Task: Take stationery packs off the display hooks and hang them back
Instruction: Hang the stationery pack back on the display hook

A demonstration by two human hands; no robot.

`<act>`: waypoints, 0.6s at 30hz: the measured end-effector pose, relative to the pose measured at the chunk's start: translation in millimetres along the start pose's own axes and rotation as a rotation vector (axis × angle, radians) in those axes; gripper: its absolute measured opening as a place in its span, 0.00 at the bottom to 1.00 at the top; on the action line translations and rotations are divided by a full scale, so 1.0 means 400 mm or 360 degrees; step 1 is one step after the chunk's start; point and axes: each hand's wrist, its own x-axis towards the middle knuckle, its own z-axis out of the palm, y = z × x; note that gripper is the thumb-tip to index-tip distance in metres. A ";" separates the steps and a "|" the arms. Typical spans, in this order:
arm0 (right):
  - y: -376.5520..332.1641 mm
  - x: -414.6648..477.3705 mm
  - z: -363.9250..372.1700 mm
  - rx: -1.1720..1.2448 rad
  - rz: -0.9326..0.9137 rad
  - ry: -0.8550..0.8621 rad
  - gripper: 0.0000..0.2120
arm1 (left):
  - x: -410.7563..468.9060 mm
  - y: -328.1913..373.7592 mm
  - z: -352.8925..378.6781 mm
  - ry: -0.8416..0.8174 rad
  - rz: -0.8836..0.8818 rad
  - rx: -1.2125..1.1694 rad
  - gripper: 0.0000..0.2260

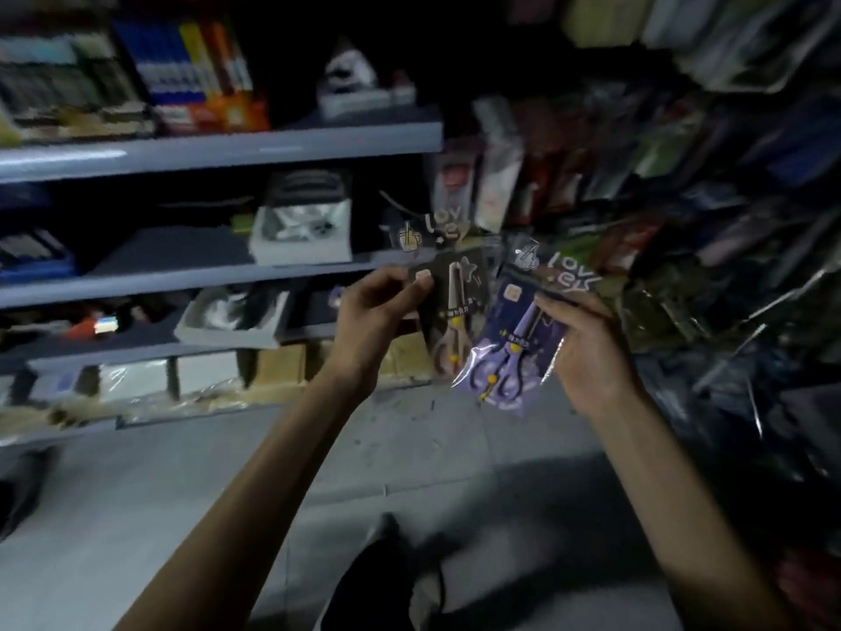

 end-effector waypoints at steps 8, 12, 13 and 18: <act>-0.185 0.161 -0.193 -0.0357 -0.0336 0.0360 0.15 | 0.248 0.056 0.234 -0.0249 0.0176 0.0066 0.05; -0.283 0.265 -0.227 -0.0554 -0.0439 0.0369 0.11 | 0.371 0.090 0.335 -0.0322 0.0301 0.0095 0.05; -0.304 0.294 -0.235 -0.0594 -0.0453 0.0370 0.09 | 0.400 0.097 0.358 -0.0337 0.0317 0.0105 0.06; -0.410 0.415 -0.272 -0.0793 -0.0600 0.0435 0.13 | 0.523 0.135 0.468 -0.0398 0.0407 0.0118 0.09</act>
